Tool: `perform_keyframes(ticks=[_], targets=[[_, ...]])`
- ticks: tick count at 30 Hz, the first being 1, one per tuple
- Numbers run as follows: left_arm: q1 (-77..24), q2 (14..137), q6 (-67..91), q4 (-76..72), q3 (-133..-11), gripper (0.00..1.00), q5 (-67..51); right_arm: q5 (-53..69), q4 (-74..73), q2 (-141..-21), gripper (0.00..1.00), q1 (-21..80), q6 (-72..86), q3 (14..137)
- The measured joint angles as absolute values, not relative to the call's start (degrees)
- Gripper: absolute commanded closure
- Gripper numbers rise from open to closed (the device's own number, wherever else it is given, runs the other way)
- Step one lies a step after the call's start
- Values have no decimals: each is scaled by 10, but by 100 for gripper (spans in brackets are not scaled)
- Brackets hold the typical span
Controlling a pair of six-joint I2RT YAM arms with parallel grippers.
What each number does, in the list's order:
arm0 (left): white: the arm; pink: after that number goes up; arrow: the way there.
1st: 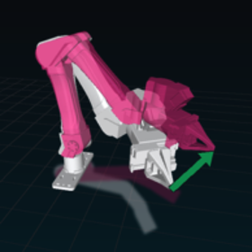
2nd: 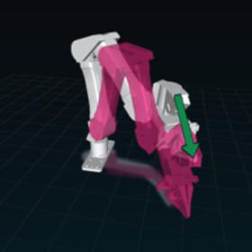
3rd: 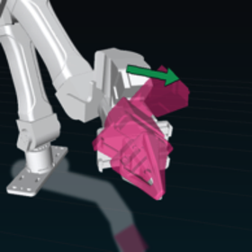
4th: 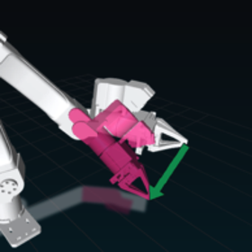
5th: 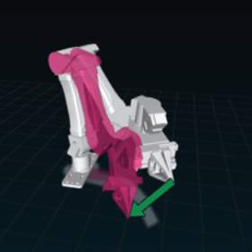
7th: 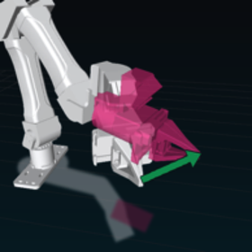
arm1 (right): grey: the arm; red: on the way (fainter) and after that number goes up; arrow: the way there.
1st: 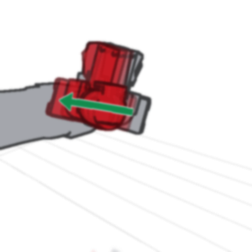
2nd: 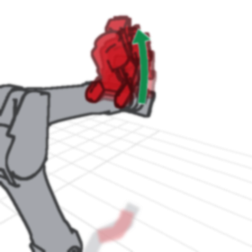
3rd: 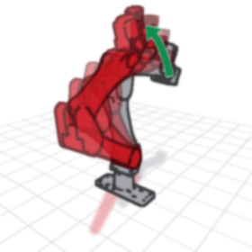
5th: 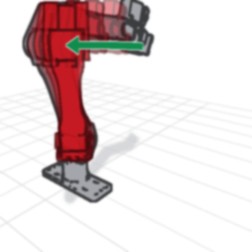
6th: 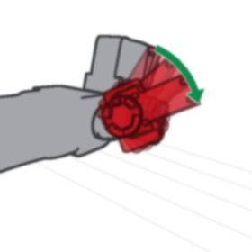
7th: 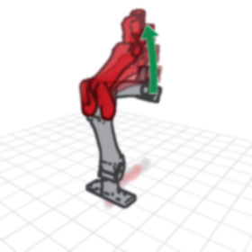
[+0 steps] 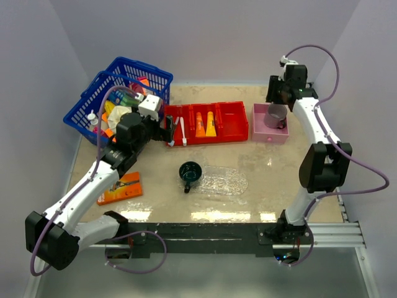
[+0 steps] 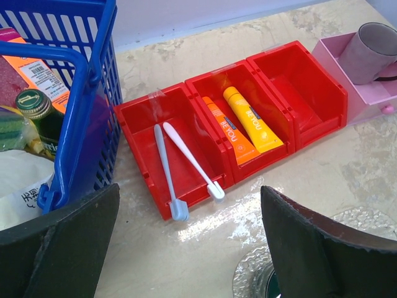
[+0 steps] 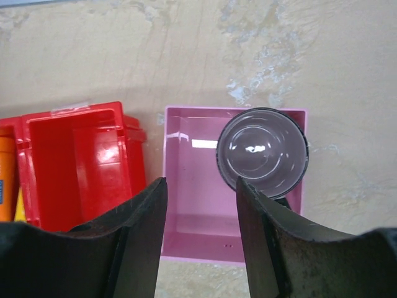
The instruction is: Prepare toiletry sets of a toothbrush and toothpaste on the tray
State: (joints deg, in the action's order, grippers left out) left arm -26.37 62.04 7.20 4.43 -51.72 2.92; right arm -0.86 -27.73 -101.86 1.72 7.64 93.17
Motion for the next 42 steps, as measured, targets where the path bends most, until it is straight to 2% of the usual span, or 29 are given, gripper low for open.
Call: perform_keyframes(ticks=[8, 16, 27, 42], targets=[[-264, 622, 66, 44, -517, 1, 29, 27, -282, -1054, 50, -15, 3, 932], [-264, 633, 66, 44, -517, 1, 28, 42, -266, -1058, 51, -15, -39, 873], [-264, 638, 66, 44, -517, 0, 28, 59, -235, -1068, 53, -14, -55, 864], [-264, 639, 64, 44, -517, 0, 29, 39, -222, -1111, 60, -1, -70, 864]])
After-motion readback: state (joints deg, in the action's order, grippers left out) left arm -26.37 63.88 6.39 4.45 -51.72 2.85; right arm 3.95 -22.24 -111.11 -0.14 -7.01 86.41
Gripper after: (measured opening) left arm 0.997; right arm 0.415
